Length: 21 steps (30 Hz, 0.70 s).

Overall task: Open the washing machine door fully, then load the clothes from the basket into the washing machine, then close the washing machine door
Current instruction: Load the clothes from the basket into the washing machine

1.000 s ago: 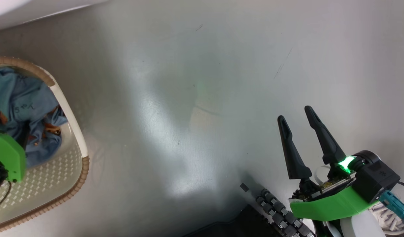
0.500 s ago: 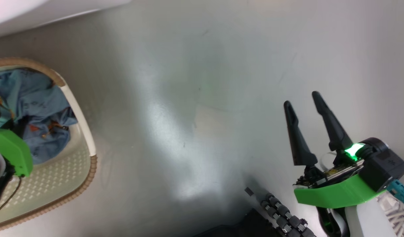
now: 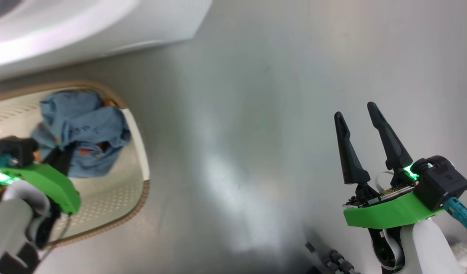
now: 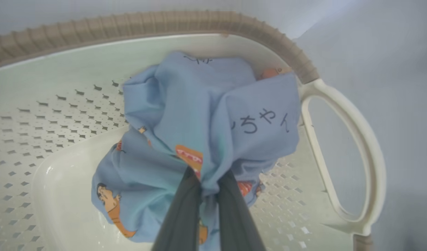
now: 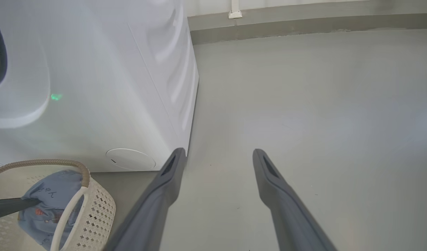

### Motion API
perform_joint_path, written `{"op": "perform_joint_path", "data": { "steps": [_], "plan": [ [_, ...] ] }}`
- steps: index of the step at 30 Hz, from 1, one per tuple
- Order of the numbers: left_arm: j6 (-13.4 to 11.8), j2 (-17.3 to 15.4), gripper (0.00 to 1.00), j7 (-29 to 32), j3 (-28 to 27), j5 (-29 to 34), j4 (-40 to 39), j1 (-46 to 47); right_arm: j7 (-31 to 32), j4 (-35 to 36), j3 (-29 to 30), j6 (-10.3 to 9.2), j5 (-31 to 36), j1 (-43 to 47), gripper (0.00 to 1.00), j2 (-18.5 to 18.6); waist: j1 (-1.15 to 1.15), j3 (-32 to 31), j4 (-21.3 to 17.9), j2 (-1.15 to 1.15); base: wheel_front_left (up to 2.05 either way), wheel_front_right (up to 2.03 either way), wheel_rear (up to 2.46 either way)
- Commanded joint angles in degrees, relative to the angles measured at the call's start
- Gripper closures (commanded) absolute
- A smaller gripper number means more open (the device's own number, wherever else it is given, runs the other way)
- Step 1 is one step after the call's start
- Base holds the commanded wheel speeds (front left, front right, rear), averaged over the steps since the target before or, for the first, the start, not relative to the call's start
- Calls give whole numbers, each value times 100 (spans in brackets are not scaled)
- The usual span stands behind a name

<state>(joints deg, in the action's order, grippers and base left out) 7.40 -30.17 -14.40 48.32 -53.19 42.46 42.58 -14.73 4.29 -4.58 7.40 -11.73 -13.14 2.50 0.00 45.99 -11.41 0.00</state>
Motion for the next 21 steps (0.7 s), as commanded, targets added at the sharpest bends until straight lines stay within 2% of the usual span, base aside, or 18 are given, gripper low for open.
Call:
{"op": "perform_joint_path", "data": {
  "steps": [1, 11, 21],
  "plan": [
    [9, -136, 100, -59, -331, 120, -154, -274, -27, 46, -77, 9, 61, 56, 0, 38, 0, -450, 338, 0, 0, 0, 0],
    [9, 415, 100, -60, -1862, 684, -979, -1337, -27, -326, 61, 9, 59, 69, 0, 38, 0, -1362, 745, 0, 0, 0, 0],
    [9, 810, 100, -60, -2777, 1106, -1607, -2122, -27, -593, 161, 9, 43, 232, 0, 38, 0, -2105, 977, 0, 0, 0, 0]
  ]
}}
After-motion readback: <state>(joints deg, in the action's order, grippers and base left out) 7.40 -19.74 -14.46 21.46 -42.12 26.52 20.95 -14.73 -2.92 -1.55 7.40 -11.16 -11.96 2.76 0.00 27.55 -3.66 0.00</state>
